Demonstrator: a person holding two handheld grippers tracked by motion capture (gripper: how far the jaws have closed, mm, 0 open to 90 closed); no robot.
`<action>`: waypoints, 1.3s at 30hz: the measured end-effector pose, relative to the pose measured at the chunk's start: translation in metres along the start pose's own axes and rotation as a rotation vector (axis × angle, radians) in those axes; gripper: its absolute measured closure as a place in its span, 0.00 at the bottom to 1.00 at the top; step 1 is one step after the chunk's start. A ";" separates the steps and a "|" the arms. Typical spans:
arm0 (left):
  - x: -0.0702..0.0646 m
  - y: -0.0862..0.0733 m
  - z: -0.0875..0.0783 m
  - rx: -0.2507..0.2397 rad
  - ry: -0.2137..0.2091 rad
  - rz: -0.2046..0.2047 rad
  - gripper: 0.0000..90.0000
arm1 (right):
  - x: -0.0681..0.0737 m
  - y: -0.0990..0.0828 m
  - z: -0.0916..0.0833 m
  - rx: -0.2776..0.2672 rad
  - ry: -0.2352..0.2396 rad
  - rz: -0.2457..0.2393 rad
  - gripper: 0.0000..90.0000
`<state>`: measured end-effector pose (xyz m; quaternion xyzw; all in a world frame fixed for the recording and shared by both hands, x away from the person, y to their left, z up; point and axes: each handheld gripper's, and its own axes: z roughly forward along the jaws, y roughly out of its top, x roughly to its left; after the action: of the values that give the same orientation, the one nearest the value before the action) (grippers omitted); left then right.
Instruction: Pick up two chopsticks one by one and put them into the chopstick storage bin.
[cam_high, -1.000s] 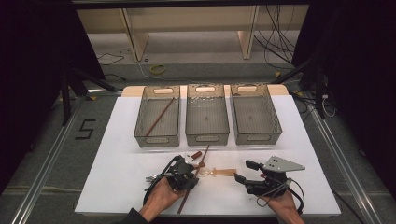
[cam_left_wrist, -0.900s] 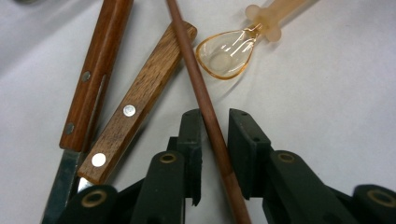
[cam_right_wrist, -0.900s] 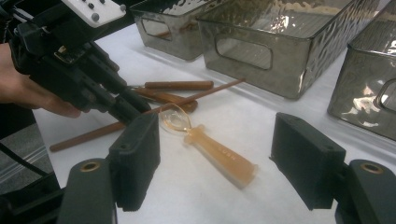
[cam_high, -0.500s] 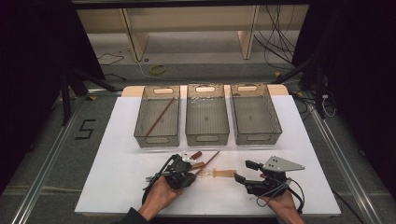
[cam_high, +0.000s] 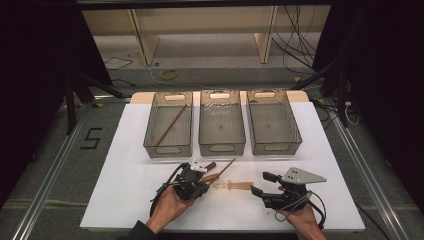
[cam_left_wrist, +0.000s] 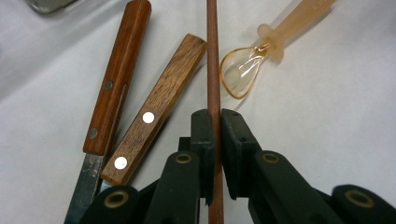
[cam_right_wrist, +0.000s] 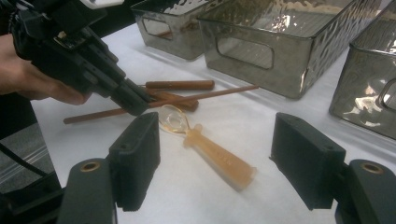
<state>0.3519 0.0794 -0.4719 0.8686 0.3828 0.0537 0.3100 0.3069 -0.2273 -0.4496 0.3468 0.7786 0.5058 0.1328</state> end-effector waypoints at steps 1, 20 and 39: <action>0.000 0.001 -0.002 -0.006 -0.004 0.008 0.93 | 0.000 0.000 0.000 0.000 0.000 0.001 0.37; 0.025 0.013 -0.046 -0.132 0.008 -0.008 0.93 | 0.000 0.000 0.001 0.003 0.001 0.006 0.37; 0.048 0.023 -0.066 -0.194 0.020 -0.037 0.93 | -0.001 -0.001 0.001 0.006 0.002 0.012 0.37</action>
<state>0.3783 0.1341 -0.4130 0.8266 0.3950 0.0934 0.3898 0.3080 -0.2273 -0.4509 0.3517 0.7781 0.5045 0.1279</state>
